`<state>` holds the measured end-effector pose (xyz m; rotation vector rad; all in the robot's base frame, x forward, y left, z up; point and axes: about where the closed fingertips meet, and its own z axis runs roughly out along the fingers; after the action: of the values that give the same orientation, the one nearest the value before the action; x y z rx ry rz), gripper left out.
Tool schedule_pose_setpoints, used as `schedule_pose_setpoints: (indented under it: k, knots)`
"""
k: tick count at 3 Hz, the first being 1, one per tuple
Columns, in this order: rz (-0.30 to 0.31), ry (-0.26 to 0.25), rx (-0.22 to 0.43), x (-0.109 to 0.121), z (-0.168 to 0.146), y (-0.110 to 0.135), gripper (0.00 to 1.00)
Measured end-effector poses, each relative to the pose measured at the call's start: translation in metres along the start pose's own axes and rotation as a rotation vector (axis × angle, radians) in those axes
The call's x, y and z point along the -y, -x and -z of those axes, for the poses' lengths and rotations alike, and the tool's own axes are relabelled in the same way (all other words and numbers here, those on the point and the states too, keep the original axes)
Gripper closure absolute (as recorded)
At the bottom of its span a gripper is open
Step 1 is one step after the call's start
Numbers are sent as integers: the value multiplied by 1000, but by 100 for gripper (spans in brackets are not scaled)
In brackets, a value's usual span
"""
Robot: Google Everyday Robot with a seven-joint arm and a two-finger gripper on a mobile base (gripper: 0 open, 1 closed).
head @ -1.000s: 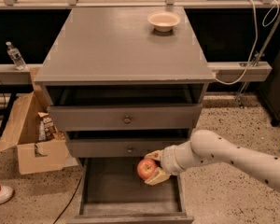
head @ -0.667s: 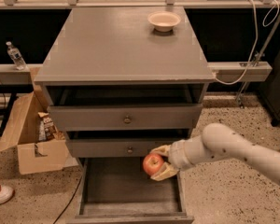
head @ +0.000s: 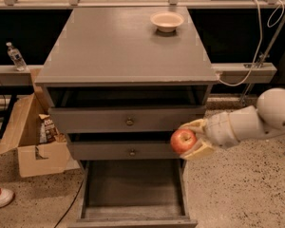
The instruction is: Pick apple from bottom drawer and place on counter
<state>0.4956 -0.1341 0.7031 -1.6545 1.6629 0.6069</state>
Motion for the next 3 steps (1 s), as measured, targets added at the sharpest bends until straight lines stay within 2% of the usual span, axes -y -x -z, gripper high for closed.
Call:
schedule_pose_setpoints:
  k: [1,2,3]
  knots:
    - [-11,-31,-5,16,58,33,100]
    - [-11,-31,-5,16,58,33,100]
    - [-7,-12,-16,41,55,54,100]
